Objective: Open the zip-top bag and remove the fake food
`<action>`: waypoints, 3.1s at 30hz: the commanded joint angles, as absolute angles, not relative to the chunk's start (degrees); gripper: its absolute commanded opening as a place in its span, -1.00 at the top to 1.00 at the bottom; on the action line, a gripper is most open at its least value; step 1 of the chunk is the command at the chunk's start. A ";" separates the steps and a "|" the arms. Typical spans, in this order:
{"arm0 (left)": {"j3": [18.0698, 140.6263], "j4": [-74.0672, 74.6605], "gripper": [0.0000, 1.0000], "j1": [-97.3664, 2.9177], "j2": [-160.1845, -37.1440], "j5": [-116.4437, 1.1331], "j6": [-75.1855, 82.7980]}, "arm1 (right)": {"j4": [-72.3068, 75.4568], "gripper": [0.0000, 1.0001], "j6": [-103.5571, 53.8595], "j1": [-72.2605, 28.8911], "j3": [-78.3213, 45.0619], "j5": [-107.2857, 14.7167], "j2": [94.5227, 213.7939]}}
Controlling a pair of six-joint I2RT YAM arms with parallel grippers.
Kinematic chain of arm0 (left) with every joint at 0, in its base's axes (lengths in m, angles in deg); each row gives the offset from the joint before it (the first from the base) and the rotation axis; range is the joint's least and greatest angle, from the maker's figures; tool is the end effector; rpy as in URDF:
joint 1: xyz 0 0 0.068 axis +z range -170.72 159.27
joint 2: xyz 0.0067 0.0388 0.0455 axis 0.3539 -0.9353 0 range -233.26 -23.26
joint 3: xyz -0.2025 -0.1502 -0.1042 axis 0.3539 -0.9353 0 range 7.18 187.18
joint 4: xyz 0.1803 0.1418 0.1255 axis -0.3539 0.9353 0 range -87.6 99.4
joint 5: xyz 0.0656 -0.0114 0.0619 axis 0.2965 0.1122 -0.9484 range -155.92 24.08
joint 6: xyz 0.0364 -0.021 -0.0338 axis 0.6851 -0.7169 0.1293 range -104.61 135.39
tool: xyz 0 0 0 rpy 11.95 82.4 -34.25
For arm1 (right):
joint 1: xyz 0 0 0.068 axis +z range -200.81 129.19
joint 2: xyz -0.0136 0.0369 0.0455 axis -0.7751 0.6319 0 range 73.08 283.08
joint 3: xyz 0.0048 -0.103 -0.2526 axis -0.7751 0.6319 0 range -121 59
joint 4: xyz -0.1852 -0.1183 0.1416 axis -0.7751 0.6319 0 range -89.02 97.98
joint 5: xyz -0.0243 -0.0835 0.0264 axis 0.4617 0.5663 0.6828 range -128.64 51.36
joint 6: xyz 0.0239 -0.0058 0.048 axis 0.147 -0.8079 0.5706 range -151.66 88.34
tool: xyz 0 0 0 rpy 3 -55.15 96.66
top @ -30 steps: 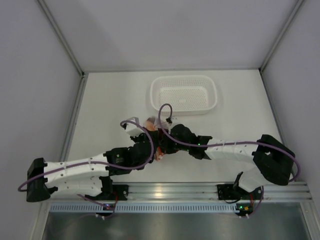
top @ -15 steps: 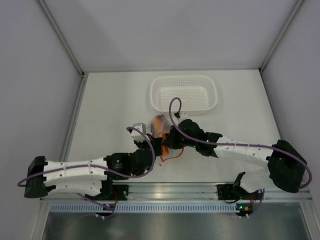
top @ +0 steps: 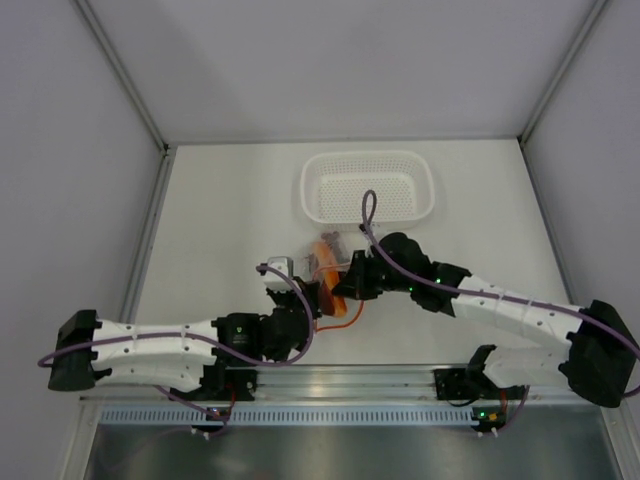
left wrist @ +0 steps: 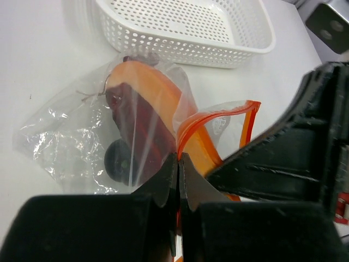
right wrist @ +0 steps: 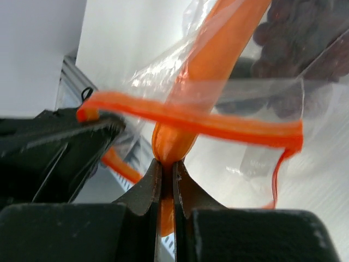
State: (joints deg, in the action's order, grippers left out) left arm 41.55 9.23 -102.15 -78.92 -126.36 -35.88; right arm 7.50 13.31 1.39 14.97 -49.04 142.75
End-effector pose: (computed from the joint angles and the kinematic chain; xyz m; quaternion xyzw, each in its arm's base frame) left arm 0.0608 -0.1951 0.2553 -0.0571 0.7829 -0.2337 0.5737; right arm 0.1588 0.2151 0.2511 -0.0987 0.8672 0.4137 0.2591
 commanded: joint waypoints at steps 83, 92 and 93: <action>51.21 24.90 1.00 -97.37 -70.63 -131.40 -46.58 | 1.95 0.67 39.17 -11.88 -15.61 -0.50 173.35; 53.23 24.90 1.00 -97.37 -72.47 -128.67 -46.14 | 3.09 -0.60 24.52 -12.58 -21.77 -10.59 173.11; 54.02 24.81 1.00 -97.37 -72.82 -128.15 -46.40 | 3.09 -0.61 20.67 -12.58 -21.07 -11.74 169.96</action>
